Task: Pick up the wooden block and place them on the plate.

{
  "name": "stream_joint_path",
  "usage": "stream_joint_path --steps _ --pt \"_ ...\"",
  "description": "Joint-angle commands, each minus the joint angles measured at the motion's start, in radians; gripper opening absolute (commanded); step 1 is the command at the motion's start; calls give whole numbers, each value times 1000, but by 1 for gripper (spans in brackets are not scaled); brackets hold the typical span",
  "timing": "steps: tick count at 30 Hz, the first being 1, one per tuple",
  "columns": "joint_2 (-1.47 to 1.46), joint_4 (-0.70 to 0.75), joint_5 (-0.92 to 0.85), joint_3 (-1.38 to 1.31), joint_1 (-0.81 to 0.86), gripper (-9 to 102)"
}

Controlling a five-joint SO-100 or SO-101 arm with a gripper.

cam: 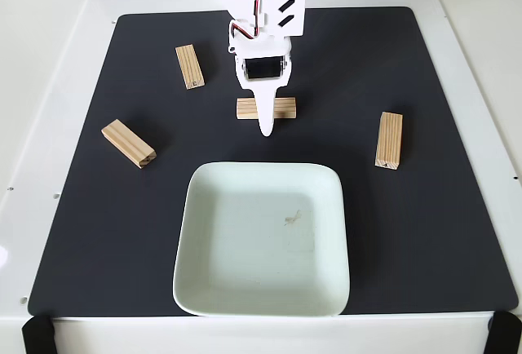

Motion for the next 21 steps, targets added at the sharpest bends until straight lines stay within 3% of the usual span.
stream_joint_path --steps 1,3,8,17,21 --pt "3 -9 -20 -18 9 27" --pt "3 -9 -25 -18 9 22" --pt "3 -9 -14 -6 5 -2" --pt "28 -5 -15 26 12 0" --pt "195 -2 -17 18 5 0"
